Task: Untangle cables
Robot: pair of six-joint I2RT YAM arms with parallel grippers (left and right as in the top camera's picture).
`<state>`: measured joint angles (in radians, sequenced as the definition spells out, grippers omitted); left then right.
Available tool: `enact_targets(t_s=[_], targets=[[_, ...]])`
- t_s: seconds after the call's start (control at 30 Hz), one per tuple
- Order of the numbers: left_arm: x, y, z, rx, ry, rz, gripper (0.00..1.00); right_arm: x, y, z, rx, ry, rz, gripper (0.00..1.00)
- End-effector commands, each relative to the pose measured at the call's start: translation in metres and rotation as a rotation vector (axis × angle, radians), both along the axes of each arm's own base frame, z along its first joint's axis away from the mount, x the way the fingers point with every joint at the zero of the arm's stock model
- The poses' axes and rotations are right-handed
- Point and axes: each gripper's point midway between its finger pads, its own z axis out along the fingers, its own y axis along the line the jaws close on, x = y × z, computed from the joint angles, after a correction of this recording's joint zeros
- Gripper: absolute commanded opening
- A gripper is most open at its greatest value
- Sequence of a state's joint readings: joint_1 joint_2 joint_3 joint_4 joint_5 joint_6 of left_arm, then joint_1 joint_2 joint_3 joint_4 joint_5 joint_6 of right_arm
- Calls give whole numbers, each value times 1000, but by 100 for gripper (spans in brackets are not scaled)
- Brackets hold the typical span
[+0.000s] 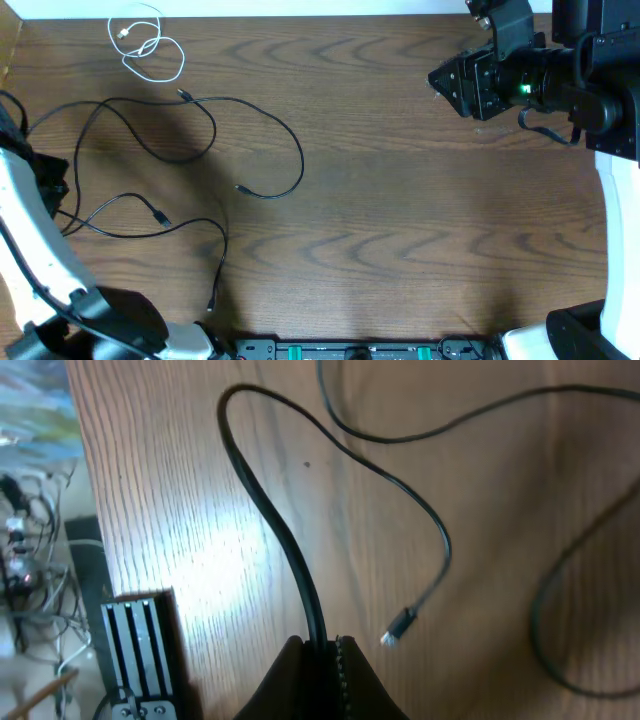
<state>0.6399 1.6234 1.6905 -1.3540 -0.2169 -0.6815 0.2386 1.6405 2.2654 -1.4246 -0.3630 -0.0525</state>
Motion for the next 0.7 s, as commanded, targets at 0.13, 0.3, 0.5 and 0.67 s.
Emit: enact_targets(t_s=[0.13, 0.3, 0.5, 0.67], targets=[[-17, 50, -28, 2, 43, 124, 7, 0, 0, 3, -4, -14, 12, 52], [-20, 88, -36, 53, -13, 204, 7, 0, 0, 3, -4, -14, 13, 52], [-32, 124, -48, 92, -27, 283, 8, 0, 0, 3, -3, -14, 13, 52], [-48, 148, -69, 110, 18, 344, 7, 0, 0, 3, -3, -14, 13, 52]])
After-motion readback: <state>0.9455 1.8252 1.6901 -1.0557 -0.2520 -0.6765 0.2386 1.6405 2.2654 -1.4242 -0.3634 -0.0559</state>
